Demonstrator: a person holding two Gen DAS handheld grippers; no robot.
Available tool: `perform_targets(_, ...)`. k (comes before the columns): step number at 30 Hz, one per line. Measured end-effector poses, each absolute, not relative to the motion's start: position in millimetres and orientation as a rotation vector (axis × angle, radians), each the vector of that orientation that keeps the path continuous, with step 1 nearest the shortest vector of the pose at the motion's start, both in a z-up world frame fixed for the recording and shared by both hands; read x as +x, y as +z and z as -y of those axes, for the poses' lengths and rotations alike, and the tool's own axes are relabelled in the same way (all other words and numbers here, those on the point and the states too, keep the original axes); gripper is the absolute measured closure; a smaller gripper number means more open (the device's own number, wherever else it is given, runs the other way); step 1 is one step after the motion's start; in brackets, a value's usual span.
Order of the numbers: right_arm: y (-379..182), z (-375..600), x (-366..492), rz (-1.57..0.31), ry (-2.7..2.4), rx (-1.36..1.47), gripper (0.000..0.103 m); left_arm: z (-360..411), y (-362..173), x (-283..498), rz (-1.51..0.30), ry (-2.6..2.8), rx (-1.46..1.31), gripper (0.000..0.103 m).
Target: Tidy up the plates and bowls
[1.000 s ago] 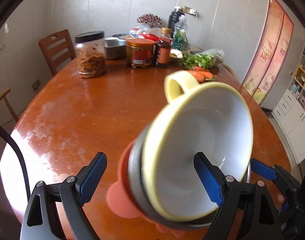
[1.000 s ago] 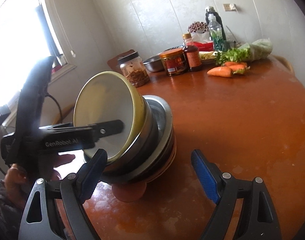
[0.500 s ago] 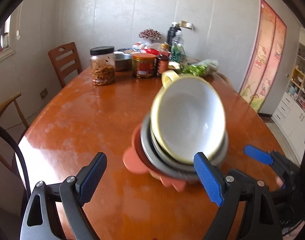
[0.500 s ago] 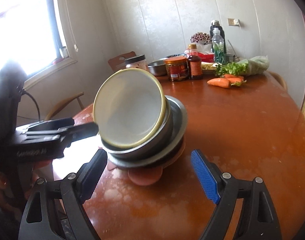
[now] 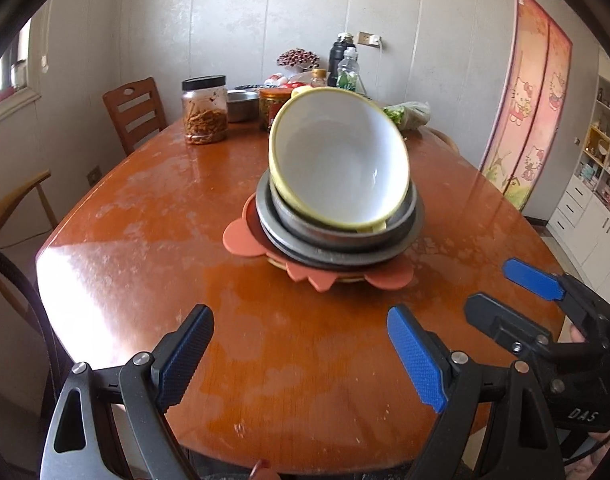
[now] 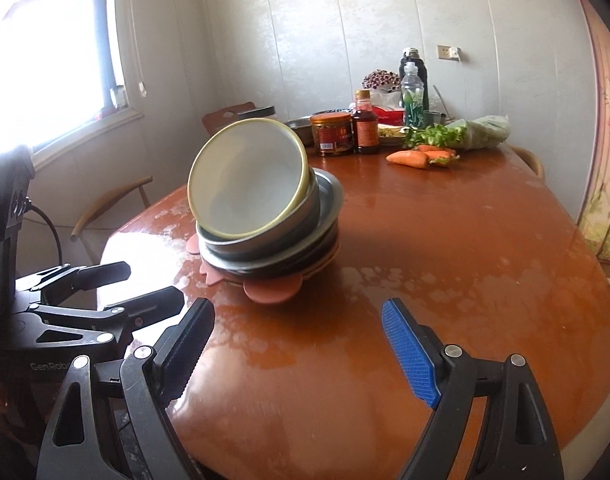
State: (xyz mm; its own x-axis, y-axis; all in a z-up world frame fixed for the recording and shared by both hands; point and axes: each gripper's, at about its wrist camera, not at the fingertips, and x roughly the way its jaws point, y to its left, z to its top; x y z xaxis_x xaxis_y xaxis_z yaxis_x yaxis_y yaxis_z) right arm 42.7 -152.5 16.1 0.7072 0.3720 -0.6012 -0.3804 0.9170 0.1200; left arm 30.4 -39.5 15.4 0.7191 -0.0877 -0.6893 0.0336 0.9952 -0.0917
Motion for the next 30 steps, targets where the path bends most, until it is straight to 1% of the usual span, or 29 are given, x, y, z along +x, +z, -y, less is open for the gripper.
perform_targets(12, 10.2, 158.2, 22.8, -0.671, 0.398, -0.032, 0.016, 44.9, 11.2, 14.7, -0.788, -0.042, -0.078, 0.014)
perform_targets(30, 17.4, 162.2, 10.4, -0.651, 0.397, -0.035, 0.016, 47.1, 11.6, 5.5, -0.803, -0.033, -0.078, 0.014)
